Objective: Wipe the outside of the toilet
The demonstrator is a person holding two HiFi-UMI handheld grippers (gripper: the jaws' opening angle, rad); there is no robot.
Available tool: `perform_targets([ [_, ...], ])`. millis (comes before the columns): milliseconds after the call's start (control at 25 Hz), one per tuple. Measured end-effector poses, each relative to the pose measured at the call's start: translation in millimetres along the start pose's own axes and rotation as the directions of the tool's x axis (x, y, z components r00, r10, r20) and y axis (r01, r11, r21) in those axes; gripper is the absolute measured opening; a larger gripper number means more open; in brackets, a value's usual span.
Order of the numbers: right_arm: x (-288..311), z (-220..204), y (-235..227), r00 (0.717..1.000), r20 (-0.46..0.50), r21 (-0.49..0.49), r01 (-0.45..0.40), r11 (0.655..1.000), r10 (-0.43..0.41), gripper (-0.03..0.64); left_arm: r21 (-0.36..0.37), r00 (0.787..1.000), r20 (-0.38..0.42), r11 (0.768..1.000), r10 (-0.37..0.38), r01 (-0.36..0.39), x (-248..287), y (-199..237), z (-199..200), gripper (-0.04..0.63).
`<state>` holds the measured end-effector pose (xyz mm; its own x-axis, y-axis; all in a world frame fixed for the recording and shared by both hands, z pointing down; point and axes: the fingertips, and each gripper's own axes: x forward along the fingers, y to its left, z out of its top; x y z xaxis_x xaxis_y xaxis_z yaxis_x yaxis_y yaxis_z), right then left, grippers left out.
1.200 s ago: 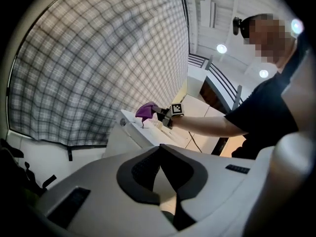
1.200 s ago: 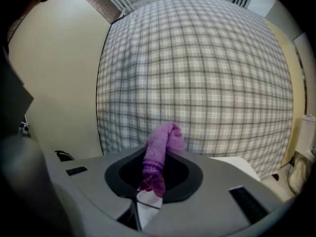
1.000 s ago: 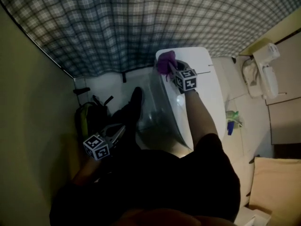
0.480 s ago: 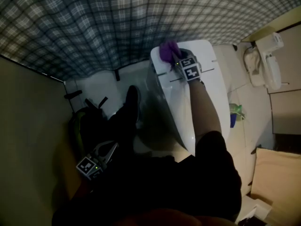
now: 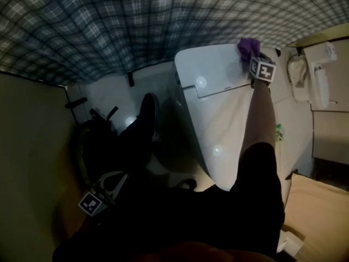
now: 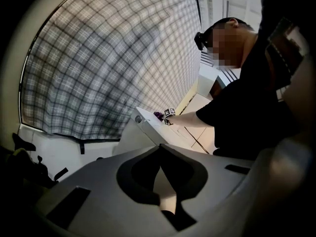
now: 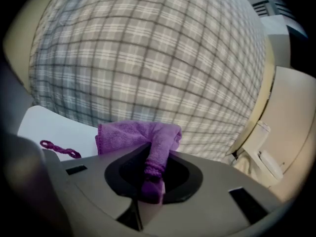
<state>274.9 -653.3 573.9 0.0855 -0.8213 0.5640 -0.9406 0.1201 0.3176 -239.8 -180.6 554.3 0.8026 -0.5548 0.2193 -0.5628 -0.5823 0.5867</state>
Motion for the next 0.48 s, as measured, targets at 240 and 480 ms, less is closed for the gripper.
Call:
perform_targets([
  [240, -18.8, -11.0, -28.4, 0.993, -0.046, 0.010, 0.113, 0.994, -0.112, 0.064, 0.005, 1.000, -0.010, 1.000, -0.016, 0.016, 5.4, -1.8, -2.1, 0.003],
  [480, -150.6, 17.3, 169.9, 0.900, 0.192, -0.179, -0.360, 0.916, 0.391, 0.064, 0.027, 0.999, -0.009, 0.998, -0.050, 0.050, 13.3, -18.3, -1.4, 0.003],
])
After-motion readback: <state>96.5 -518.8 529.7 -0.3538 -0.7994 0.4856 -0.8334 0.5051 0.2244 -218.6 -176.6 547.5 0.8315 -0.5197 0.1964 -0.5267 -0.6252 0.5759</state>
